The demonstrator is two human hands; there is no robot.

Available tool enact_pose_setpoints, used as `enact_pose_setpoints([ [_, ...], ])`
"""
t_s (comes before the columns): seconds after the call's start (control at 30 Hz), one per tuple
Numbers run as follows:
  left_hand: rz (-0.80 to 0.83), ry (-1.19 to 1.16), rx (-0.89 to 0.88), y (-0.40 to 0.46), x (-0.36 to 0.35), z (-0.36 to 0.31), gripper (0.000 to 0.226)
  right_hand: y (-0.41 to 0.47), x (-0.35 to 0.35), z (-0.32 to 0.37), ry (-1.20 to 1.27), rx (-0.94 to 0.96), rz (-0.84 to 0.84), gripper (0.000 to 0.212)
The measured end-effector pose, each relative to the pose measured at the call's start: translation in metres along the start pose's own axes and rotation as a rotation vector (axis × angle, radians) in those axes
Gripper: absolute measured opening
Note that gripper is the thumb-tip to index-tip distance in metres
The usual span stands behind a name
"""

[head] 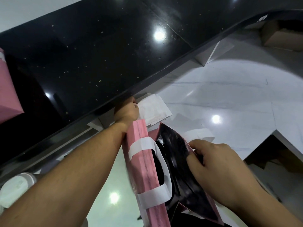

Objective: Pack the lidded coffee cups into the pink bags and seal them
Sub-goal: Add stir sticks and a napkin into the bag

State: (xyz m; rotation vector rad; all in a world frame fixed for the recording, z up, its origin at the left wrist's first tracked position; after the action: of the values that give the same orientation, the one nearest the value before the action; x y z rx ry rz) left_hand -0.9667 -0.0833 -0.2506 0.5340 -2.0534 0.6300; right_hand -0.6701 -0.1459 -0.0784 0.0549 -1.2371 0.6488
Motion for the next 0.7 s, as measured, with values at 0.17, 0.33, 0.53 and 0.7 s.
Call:
enact_pose_setpoints([
  [0.17, 0.124, -0.219, 0.046, -0.006, 0.006, 0.011, 0.006, 0.001, -0.001, -0.001, 0.000, 0.005, -0.003, 0.027],
  [0.33, 0.201, -0.347, 0.080, -0.034, 0.027, 0.039, 0.032, 0.005, -0.002, 0.000, -0.029, 0.073, -0.011, 0.029],
  [0.53, 0.066, -0.724, 0.016, -0.112, 0.067, 0.057, 0.033, 0.008, -0.007, 0.003, -0.078, 0.148, 0.022, 0.031],
  [0.7, -0.233, -0.442, -0.030, -0.183, 0.117, 0.066, 0.014, 0.005, -0.007, 0.009, -0.060, 0.212, 0.042, 0.034],
])
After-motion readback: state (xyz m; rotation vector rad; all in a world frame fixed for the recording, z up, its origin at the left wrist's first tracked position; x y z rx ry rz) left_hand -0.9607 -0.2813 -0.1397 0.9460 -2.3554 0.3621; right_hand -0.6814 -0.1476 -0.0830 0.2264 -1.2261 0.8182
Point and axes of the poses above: each hand's wrist, its own y-axis towards the middle knuckle, its own x-axis out of the back of the hand, z = x × y, the point moved 10 cm from there along y, towards the middle knuckle, and after that the axes turned 8 degrees about -y, right-handed, at the moved point
